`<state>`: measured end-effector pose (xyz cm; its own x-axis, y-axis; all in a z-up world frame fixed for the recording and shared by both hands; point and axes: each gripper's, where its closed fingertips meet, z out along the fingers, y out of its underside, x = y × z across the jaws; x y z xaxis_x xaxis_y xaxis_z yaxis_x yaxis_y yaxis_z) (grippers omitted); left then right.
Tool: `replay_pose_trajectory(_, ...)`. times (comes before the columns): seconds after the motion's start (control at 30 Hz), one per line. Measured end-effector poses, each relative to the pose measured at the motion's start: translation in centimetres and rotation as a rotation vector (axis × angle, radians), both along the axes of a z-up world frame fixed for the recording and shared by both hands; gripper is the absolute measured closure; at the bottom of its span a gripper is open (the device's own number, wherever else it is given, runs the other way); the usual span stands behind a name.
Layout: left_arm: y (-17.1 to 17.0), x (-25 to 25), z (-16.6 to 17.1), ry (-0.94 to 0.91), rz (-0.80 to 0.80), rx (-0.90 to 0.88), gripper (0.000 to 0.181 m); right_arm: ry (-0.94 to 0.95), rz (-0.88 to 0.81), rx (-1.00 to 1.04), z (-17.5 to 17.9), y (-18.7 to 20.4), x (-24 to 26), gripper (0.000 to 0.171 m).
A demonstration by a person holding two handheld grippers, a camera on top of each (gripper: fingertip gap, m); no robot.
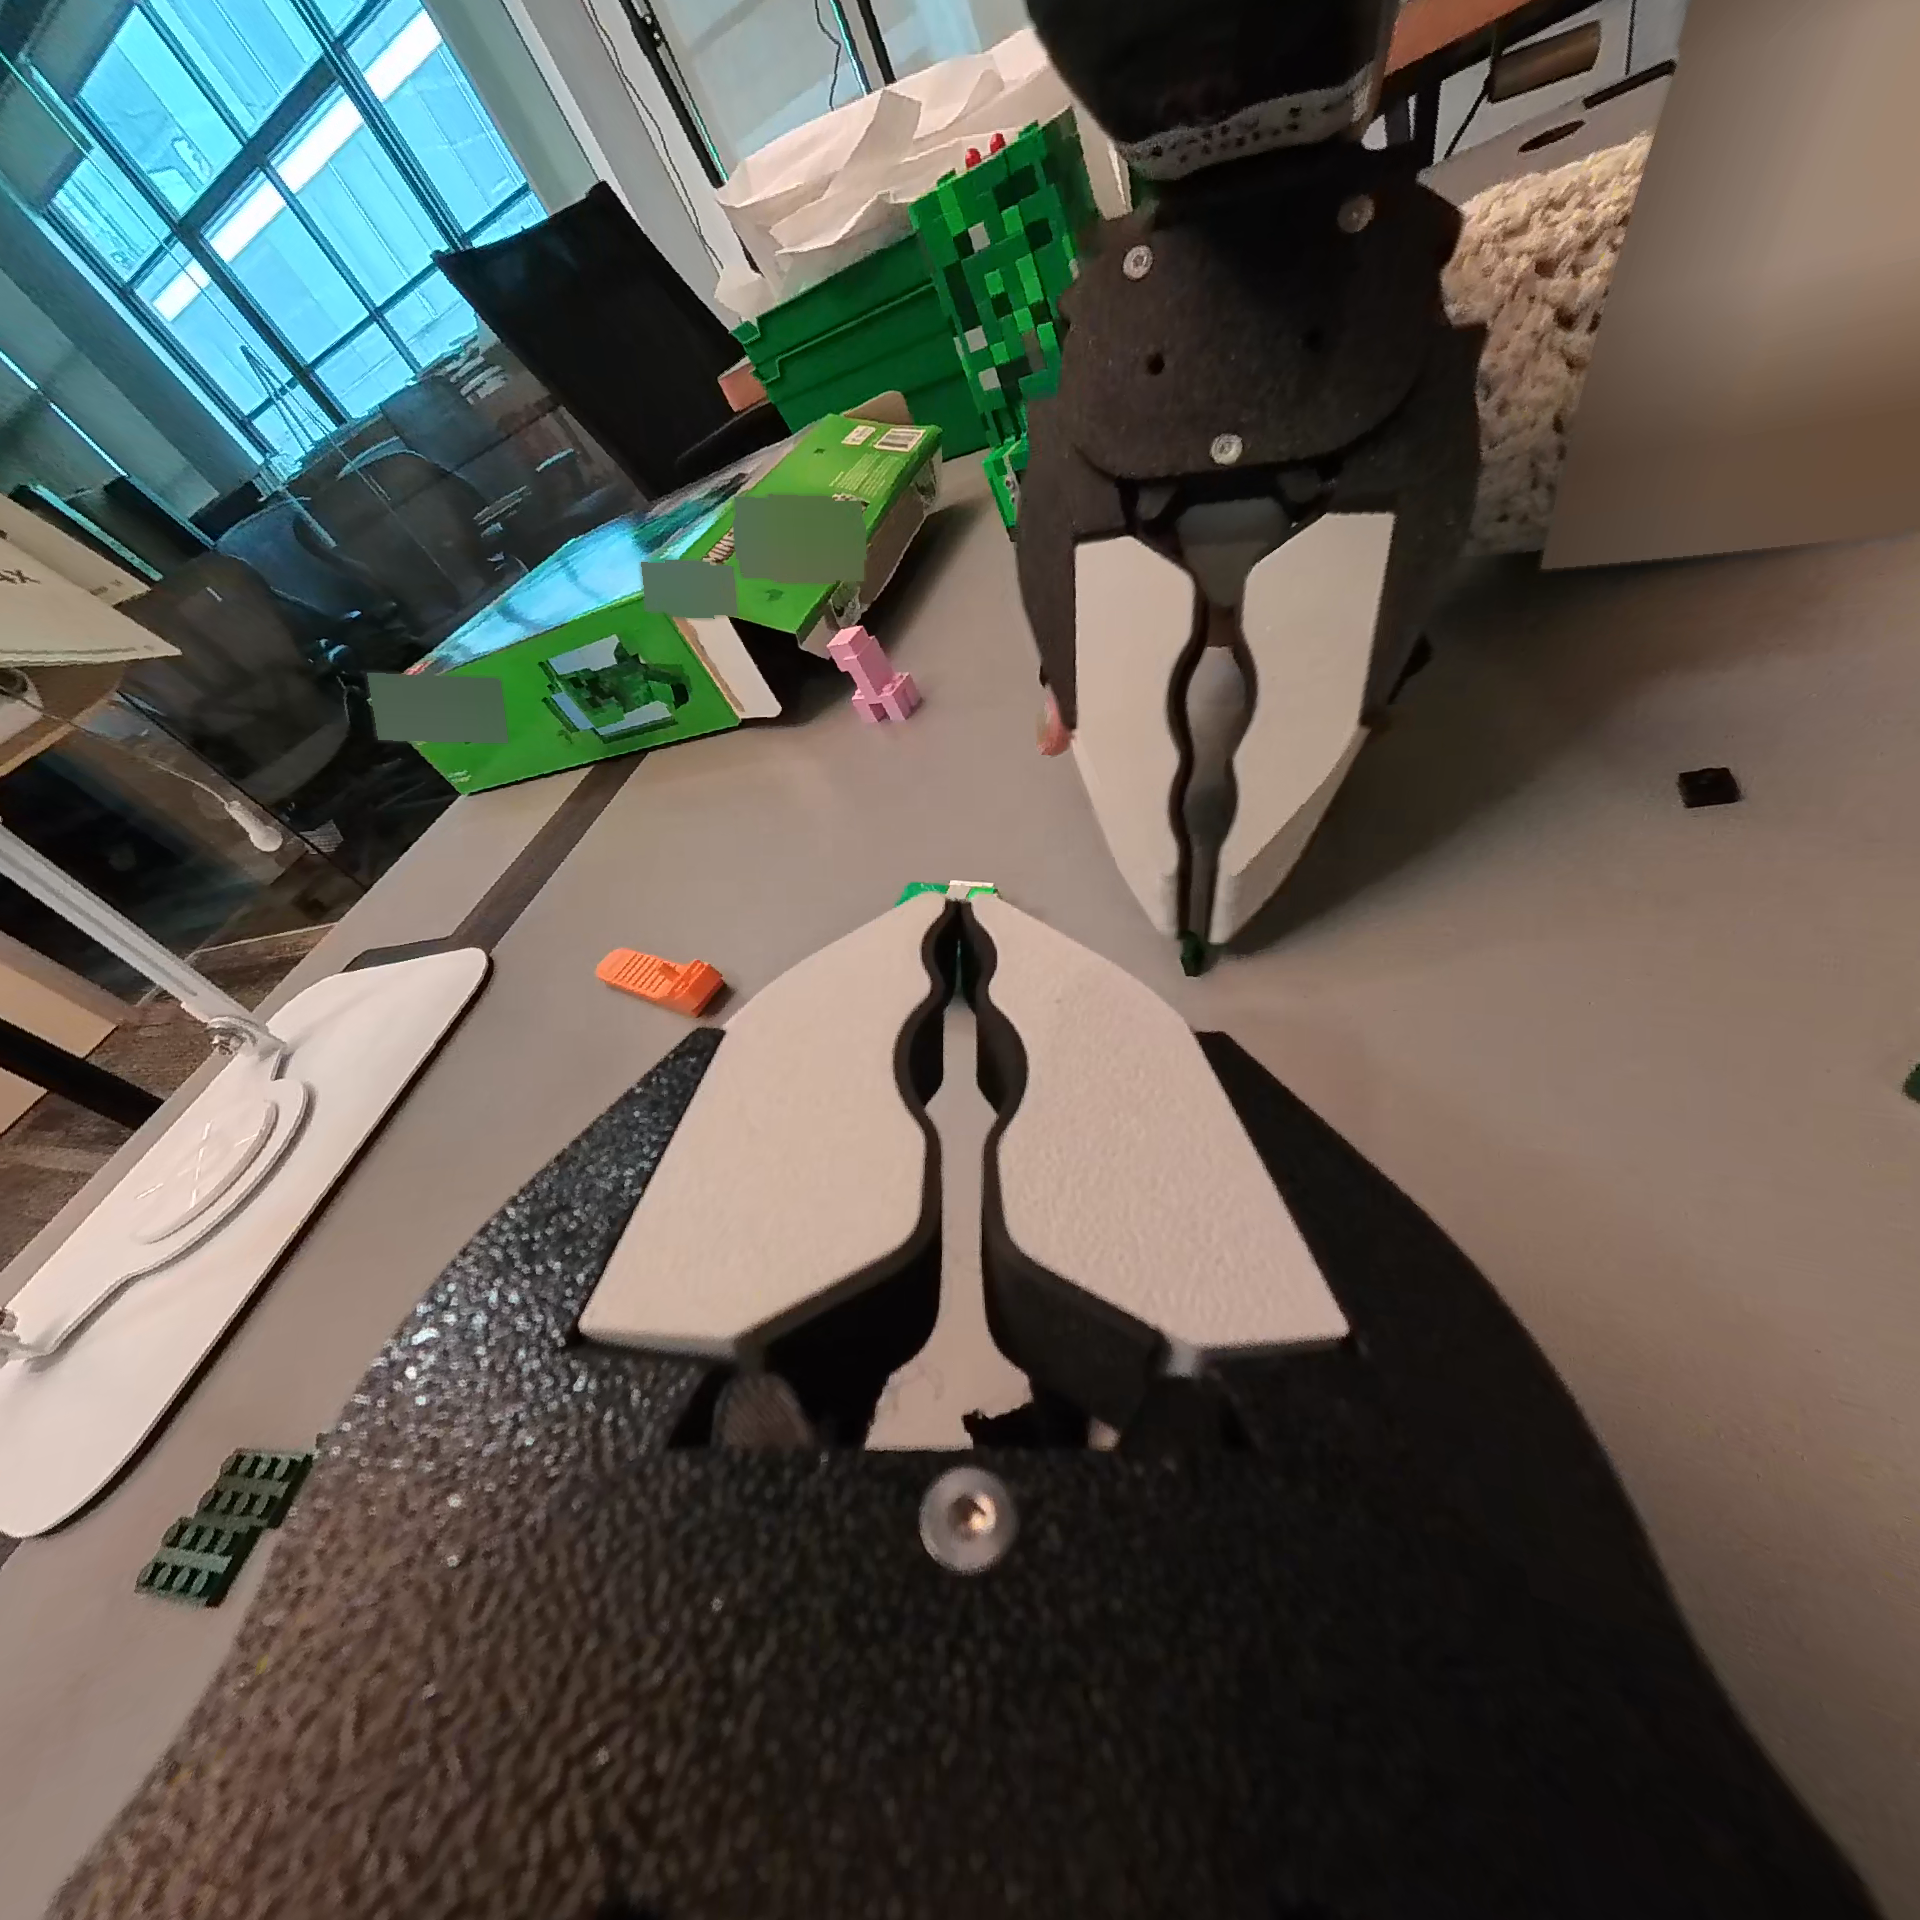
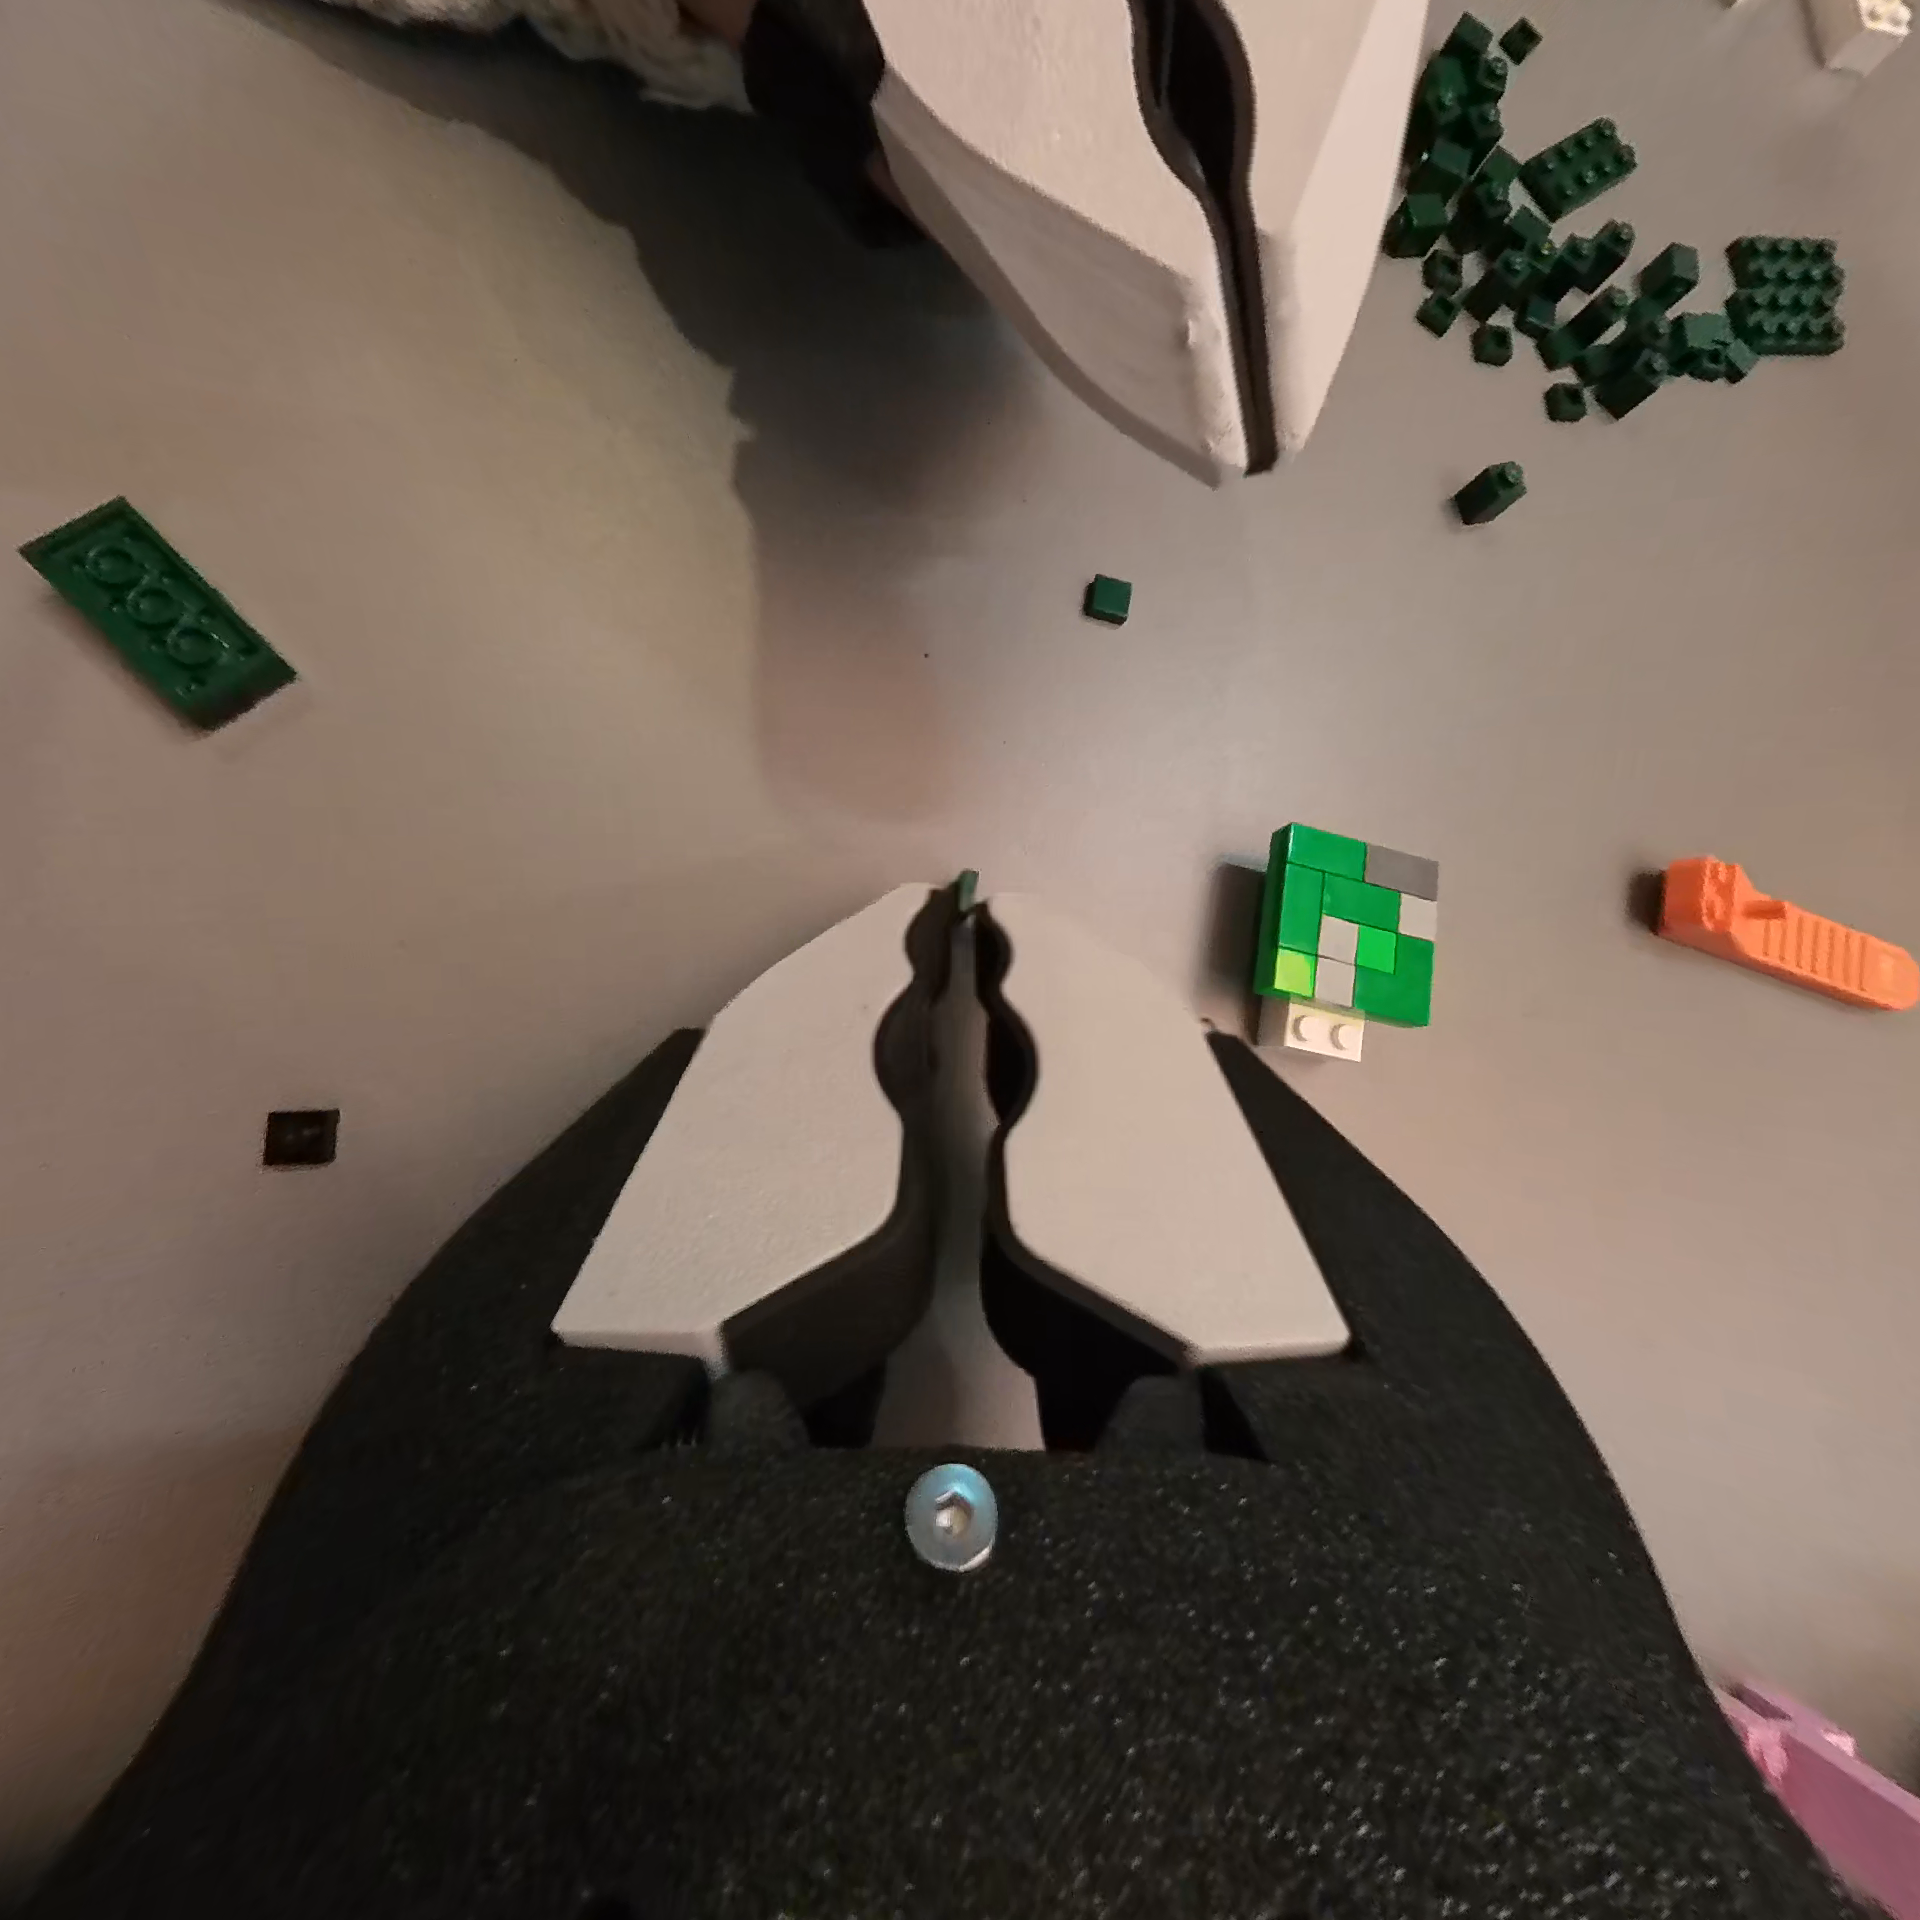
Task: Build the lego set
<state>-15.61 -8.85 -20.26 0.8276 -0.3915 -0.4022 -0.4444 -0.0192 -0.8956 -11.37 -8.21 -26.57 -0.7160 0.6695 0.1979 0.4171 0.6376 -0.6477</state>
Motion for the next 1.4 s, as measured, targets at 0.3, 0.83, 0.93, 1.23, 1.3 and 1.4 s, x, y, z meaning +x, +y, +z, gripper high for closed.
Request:
replay_pose_trajectory(0.3,0.1,0.0,-0.1,0.005,0.001,-0.003,0.181,0.143,0.057,0.346,0.0,1.4,-0.2,0.168)
replay_pose_trajectory(0.83,0.1,0.2,-0.3,0.017,-0.009,-0.016,0.181,0.203,0.165,0.620,-0.1,1.5,0.3,0.164)
replay_pose_trajectory(0.93,0.1,0.3,-0.5,0.028,-0.012,-0.022,0.181,0.180,0.156,0.598,0.0,1.4,0.4,0.162)
replay_pose_trajectory(1.23,0.0,-0.1,0.2,-0.014,0.000,0.013,0.181,0.150,0.145,0.556,0.1,1.4,0.8,0.159)
replay_pose_trajectory(1.3,0.0,0.0,0.2,-0.011,-0.001,0.012,0.181,0.121,0.122,0.499,0.1,1.2,0.9,0.157)
replay_pose_trajectory(1.4,0.0,0.0,0.2,-0.013,-0.002,0.011,0.181,0.053,0.080,0.405,0.1,0.9,1.2,0.153)
